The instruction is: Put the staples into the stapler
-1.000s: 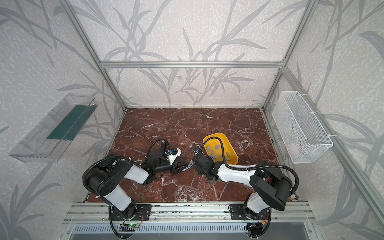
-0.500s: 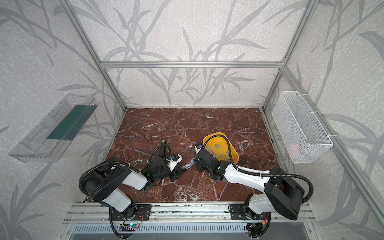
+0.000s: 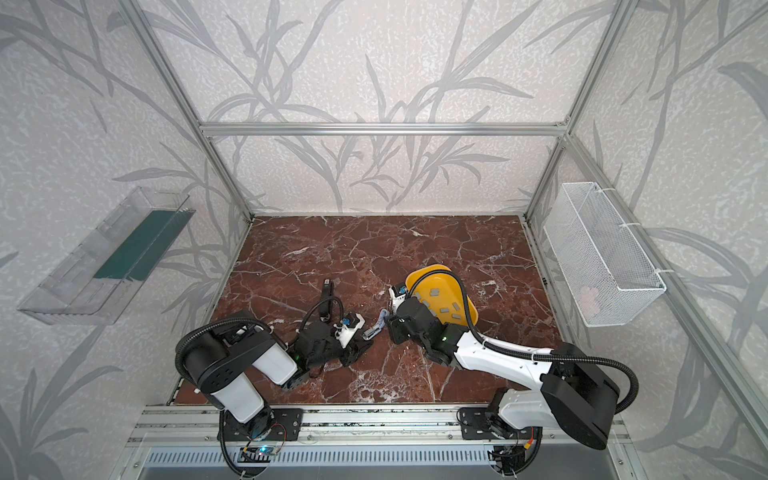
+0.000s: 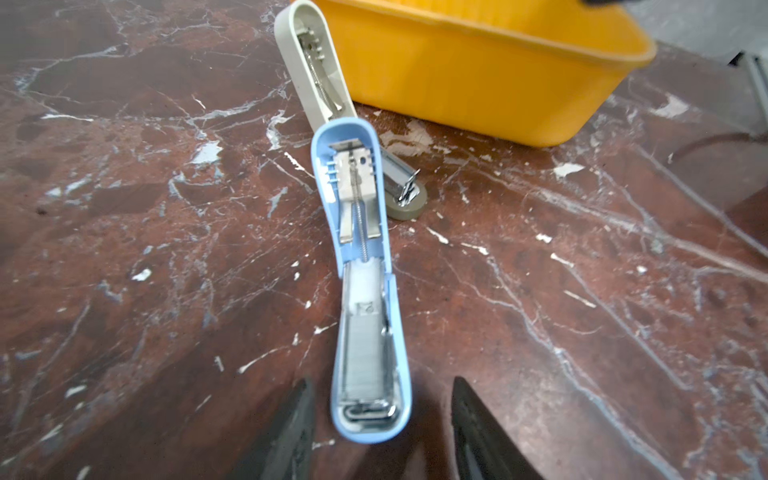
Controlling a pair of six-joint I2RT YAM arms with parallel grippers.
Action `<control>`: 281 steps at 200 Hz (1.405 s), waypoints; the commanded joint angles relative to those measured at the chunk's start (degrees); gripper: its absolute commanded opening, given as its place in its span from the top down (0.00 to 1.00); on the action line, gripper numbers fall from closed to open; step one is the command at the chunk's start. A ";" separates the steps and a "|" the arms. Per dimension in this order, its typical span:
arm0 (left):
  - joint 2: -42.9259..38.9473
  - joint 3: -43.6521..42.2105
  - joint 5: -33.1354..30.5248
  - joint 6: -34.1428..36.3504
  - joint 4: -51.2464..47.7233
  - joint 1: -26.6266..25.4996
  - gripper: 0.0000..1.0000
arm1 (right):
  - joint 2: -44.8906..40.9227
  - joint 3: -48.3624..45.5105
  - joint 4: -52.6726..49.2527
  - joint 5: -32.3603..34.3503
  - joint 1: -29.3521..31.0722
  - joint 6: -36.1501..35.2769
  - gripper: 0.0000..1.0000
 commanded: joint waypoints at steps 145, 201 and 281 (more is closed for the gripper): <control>-0.08 0.85 -1.64 -0.82 -1.75 -2.48 0.45 | 3.52 -1.87 11.13 -1.93 -0.53 3.23 0.41; 6.27 0.76 -4.28 -1.64 5.51 -3.06 0.54 | 5.96 -2.34 15.16 -2.46 -1.85 5.18 0.44; 5.64 1.74 -5.02 -0.13 0.88 -3.08 0.66 | 7.21 -2.49 16.30 -3.66 -2.92 6.58 0.52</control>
